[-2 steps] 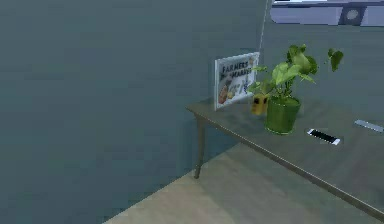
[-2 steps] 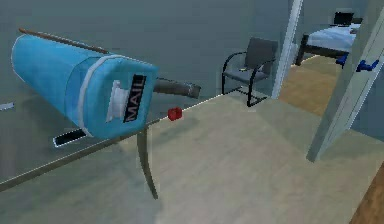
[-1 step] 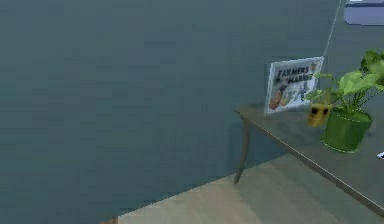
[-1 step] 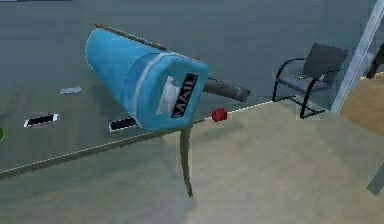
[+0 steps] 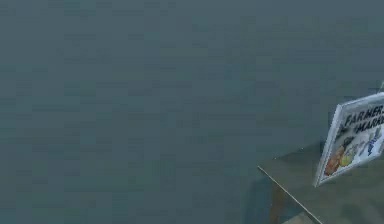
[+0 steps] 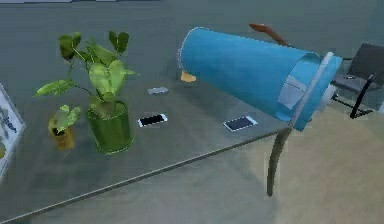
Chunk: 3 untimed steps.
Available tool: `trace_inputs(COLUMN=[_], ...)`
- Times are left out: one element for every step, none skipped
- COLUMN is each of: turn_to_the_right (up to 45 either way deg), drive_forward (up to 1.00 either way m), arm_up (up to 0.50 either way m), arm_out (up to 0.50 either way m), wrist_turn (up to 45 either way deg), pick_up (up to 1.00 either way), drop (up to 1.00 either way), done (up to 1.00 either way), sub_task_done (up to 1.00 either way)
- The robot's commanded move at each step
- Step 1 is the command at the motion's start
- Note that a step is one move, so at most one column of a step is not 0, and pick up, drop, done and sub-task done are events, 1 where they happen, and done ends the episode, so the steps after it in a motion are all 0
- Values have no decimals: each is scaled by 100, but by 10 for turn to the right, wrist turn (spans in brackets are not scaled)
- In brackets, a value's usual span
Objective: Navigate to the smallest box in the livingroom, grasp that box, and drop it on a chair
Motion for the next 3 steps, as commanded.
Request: trace_inputs(turn_to_the_right=[-300, 450, 30], drive_forward=[0, 0, 0], arm_up=[0, 0, 0], arm_out=[0, 0, 0], wrist_turn=[0, 0, 0], pick_up=[0, 0, 0], drop=[0, 0, 0], done=[0, 0, 0], sub_task_done=[0, 0, 0])
